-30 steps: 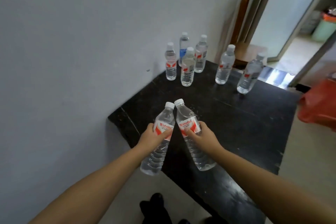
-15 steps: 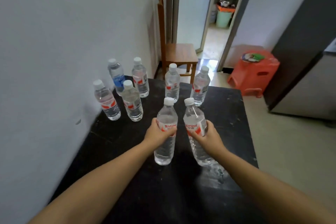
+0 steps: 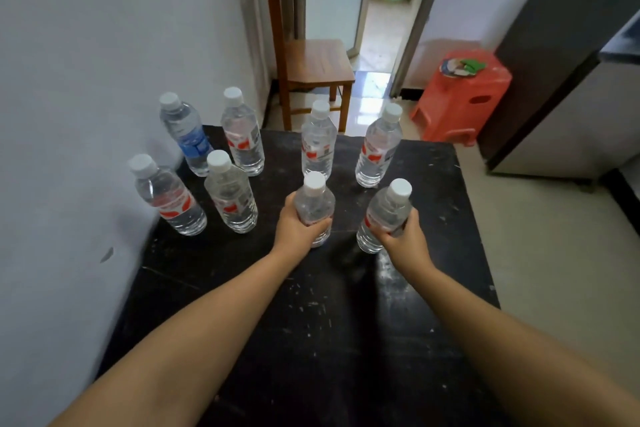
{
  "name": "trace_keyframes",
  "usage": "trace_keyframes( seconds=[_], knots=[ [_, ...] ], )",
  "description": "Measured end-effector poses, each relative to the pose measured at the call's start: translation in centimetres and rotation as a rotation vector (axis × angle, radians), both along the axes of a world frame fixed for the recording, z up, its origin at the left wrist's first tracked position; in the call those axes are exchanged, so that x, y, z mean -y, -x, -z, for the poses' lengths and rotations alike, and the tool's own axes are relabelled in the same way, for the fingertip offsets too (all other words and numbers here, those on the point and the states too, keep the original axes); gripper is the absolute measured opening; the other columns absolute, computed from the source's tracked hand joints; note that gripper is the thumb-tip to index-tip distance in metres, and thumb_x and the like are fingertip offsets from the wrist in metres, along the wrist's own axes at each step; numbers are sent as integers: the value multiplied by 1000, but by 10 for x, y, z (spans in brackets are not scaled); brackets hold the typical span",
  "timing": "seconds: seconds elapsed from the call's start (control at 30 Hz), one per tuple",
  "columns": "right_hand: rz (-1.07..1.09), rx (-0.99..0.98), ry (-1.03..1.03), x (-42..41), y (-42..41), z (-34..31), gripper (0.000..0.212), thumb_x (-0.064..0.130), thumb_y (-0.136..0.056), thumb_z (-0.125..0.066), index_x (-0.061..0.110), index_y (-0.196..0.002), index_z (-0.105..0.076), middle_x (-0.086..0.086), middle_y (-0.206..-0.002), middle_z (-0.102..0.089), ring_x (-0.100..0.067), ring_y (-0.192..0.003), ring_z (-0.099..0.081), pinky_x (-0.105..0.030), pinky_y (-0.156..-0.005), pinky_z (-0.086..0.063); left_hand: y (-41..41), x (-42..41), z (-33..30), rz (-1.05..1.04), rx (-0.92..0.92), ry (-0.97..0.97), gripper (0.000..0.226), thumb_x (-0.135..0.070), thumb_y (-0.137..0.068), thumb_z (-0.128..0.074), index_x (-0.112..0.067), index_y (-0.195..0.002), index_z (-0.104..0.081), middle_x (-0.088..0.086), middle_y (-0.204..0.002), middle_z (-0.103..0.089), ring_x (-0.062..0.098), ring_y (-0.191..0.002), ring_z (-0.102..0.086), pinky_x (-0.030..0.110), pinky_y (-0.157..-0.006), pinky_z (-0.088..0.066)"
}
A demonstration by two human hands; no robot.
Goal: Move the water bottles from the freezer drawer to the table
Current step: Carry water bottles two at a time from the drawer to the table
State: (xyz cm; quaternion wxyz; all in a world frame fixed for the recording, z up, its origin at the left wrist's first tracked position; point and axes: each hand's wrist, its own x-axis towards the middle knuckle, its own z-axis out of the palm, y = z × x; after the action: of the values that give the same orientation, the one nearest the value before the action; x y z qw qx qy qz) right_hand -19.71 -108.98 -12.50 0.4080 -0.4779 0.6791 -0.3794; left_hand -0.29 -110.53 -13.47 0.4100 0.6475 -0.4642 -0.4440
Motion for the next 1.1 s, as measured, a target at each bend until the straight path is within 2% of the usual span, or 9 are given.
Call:
trace_keyframes(
  seconds=[0.13,0.27,0.33,0.43,0.53,0.73,0.8,0.93,1.1],
  knots=[
    [-24,-8,-6,6,2,-2,67,10,-82,-73,12,-136,-35,4,-116,-53,-12,-108,-53,-26,-91,-41,6,8,-2,-11,5,-2,71,-10,-71,-82,-13,-130,-43,-3,-115,-54,10,-108,-52,20,-90,-39],
    [-37,8,-32,11,4,0,71,11,-82,-73,13,-139,-30,0,-121,-54,-14,-110,-53,-28,-94,-41,8,9,0,-11,2,-18,74,-10,-72,-80,-12,-133,-38,5,-127,-53,12,-111,-50,22,-93,-38],
    [-47,10,-57,10,6,0,74,11,-82,-73,15,-141,-28,-2,-125,-54,-15,-113,-52,-30,-96,-41,5,6,2,2,6,-72,77,-13,-73,-80,-13,-136,-35,7,-132,-50,16,-116,-50,26,-97,-39],
    [-71,43,-108,6,11,1,85,9,-83,-72,15,-148,-17,-4,-136,-49,-19,-124,-49,-33,-104,-39,-1,-2,4,30,17,-160,93,-24,-72,-80,-20,-145,-23,11,-144,-40,26,-131,-44,40,-111,-36],
    [-63,53,-166,1,16,0,99,18,-81,-75,16,-152,-5,-8,-150,-38,-25,-135,-41,-43,-112,-35,-6,-14,1,4,63,-234,96,-30,-79,-75,-24,-151,-11,13,-153,-27,28,-140,-33,43,-114,-31],
    [-104,-11,-239,-25,21,-1,103,29,-82,-73,13,-153,0,-15,-156,-26,-29,-141,-31,-43,-114,-32,-13,-56,-7,-92,78,-301,87,-36,-85,-68,-22,-151,-14,16,-147,-37,28,-133,-43,39,-109,-36],
    [-145,-32,-240,-38,21,-3,101,31,-82,-73,10,-152,-4,-15,-154,-30,-29,-140,-33,-40,-112,-33,-15,-74,-14,-123,97,-305,80,-35,-86,-67,-19,-149,-20,15,-143,-42,27,-129,-46,38,-107,-38],
    [-314,-65,-202,-70,22,-16,73,24,-85,-70,12,-145,-30,-9,-141,-48,-26,-127,-48,-36,-103,-41,-12,-128,-25,-208,162,-255,57,-29,-88,-65,-14,-137,-41,13,-128,-56,26,-114,-57,33,-95,-45],
    [-573,-237,-168,-104,14,-21,48,20,-88,-67,7,-131,-52,-13,-133,-56,-23,-121,-54,-30,-98,-42,-4,-203,-28,-309,221,-216,45,-20,-89,-63,-12,-131,-48,9,-115,-61,19,-105,-59,25,-81,-43]
  ],
)
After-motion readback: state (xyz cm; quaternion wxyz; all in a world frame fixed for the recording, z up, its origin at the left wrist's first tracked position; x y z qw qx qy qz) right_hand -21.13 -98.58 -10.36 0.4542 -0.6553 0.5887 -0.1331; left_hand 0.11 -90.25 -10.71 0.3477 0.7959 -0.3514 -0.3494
